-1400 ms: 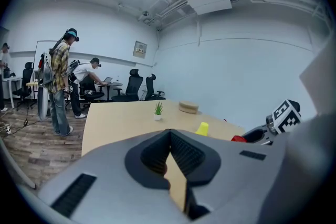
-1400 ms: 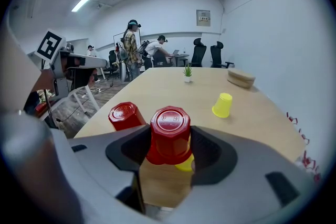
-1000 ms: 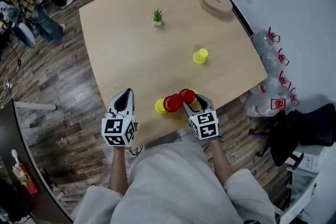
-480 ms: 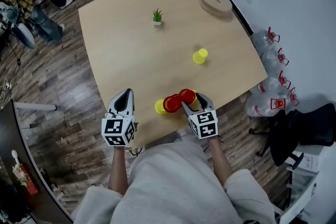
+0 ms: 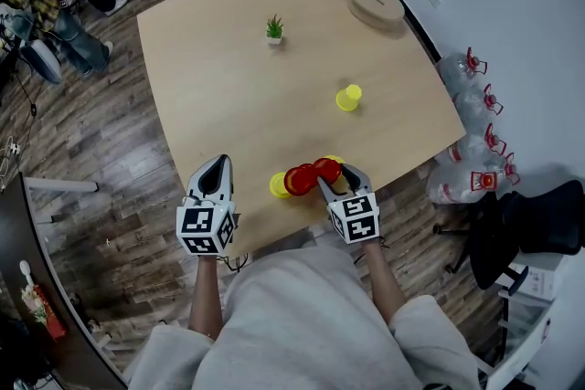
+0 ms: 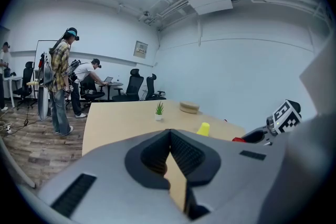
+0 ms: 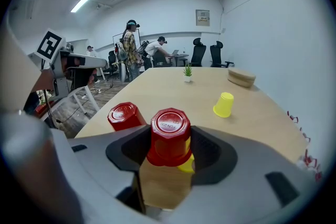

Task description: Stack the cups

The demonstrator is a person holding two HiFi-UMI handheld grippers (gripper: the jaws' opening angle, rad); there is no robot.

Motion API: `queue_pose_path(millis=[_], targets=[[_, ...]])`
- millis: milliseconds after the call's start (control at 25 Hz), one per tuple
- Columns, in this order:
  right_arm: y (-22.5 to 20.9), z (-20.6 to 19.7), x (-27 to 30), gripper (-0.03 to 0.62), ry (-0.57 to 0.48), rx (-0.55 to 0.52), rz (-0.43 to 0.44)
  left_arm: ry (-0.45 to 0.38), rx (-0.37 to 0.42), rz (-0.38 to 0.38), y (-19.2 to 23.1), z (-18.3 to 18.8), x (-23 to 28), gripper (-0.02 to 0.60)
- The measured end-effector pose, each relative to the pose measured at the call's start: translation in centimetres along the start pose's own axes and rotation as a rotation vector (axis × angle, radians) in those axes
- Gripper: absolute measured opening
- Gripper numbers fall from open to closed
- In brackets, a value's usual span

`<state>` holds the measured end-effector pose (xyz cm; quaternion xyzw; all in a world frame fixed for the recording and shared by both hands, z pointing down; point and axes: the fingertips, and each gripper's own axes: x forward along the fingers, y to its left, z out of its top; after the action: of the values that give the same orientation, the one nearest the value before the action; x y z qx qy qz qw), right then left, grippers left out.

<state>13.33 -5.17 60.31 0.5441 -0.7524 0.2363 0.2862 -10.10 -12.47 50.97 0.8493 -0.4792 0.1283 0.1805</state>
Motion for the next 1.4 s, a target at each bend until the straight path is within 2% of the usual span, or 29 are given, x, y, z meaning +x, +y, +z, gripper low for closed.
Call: queue_pose_path(millis=[80, 200, 320, 560, 680, 840, 920, 1000, 1080, 1200, 1280, 1400], targets=[[0.0, 0.0, -0.1, 0.236, -0.008, 0.005, 0.008, 0.001, 0.002, -0.004, -0.2, 0.0, 0.1, 0.011], [0.5, 0.6, -0.6, 0.297, -0.032, 0.004, 0.044, 0.002, 0.004, -0.006, -0.3, -0.1, 0.1, 0.011], [0.4, 1.7, -2.0, 0.322, -0.076, -0.006, 0.057, 0.004, 0.005, -0.005, -0.4, 0.0, 0.1, 0.011], [-2.9, 6.1, -5.0, 0.325, -0.242, 0.026, -0.010, 0.008, 0.007, -0.009, -0.5, -0.1, 0.4, 0.011], [-5.3, 8.8, -5.8, 0.289, -0.331, 0.036, -0.026, 0.012, 0.010, -0.012, -0.8, 0.0, 0.7, 0.011], [-8.4, 11.3, -5.5, 0.291, -0.411, 0.022, -0.047, 0.016, 0.017, -0.005, -1.1, 0.3, 1.1, 0.011], [-10.1, 11.9, -4.5, 0.287, -0.408, 0.005, -0.073, 0.019, 0.019, 0.006, -0.9, 0.4, 1.3, 0.011], [-12.0, 11.9, -3.0, 0.244, -0.380, -0.004, -0.100, 0.022, 0.020, 0.019, -0.8, 0.5, 1.4, 0.011], [-13.7, 11.5, -1.1, 0.245, -0.347, 0.006, -0.108, 0.027, 0.021, 0.033, -0.9, 0.5, 1.5, 0.011], [-15.4, 10.6, 2.2, 0.292, -0.300, 0.057, -0.063, 0.034, 0.023, 0.055, -0.9, 0.6, 1.7, 0.011], [-16.0, 9.8, 4.5, 0.356, -0.265, 0.095, -0.023, 0.040, 0.023, 0.069, -0.8, 0.6, 1.7, 0.011], [-16.8, 8.6, 7.8, 0.369, -0.204, 0.109, -0.013, 0.054, 0.024, 0.097, -0.5, 0.4, 1.3, 0.011]])
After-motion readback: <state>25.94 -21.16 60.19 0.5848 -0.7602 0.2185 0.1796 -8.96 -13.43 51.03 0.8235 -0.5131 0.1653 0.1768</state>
